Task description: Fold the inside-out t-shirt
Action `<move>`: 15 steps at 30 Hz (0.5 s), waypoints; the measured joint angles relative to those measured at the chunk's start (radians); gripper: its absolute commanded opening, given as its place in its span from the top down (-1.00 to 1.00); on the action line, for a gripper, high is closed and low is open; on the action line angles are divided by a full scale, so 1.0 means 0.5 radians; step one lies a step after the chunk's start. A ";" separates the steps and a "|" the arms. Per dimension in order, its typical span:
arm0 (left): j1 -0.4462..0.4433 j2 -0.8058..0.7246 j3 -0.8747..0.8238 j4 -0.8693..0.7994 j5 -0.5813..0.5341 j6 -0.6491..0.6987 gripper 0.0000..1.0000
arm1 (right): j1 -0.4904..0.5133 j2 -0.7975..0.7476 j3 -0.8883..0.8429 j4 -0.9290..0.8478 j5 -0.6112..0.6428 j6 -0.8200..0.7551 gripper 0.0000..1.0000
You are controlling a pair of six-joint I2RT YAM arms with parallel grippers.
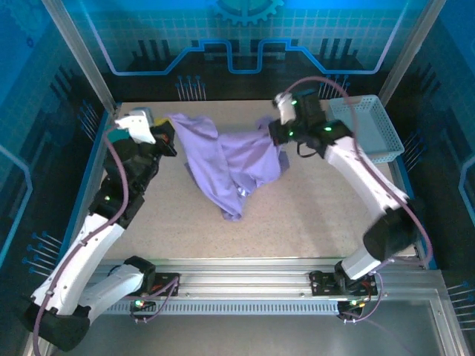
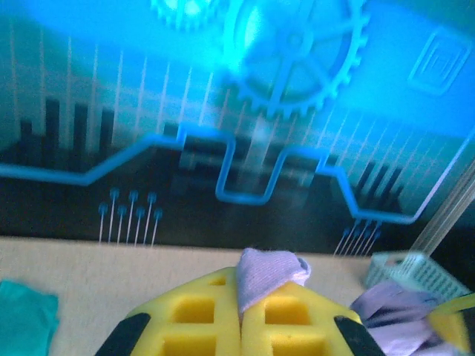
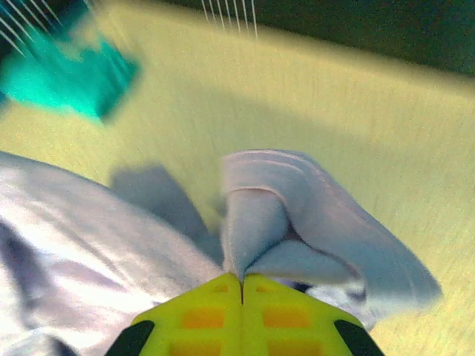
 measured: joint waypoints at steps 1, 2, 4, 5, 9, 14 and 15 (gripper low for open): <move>0.021 0.011 0.057 0.030 0.024 0.005 1.00 | 0.002 -0.104 0.048 0.036 0.000 -0.024 1.00; 0.044 0.024 0.122 0.061 0.056 0.007 1.00 | 0.003 -0.201 0.083 0.074 0.000 -0.046 1.00; 0.086 0.042 0.213 0.115 0.122 0.022 1.00 | 0.003 -0.352 0.110 0.134 0.008 -0.087 1.00; 0.111 0.050 0.251 0.141 0.160 0.035 1.00 | 0.003 -0.414 0.109 0.153 0.021 -0.108 1.00; 0.208 0.077 0.311 0.195 0.295 0.036 1.00 | 0.003 -0.513 0.037 0.204 0.082 -0.154 1.00; 0.273 0.174 0.301 0.211 0.443 -0.004 1.00 | 0.003 -0.450 -0.166 0.179 0.214 -0.134 1.00; 0.276 0.195 0.293 0.212 0.460 -0.018 1.00 | 0.003 -0.436 -0.211 0.169 0.247 -0.121 1.00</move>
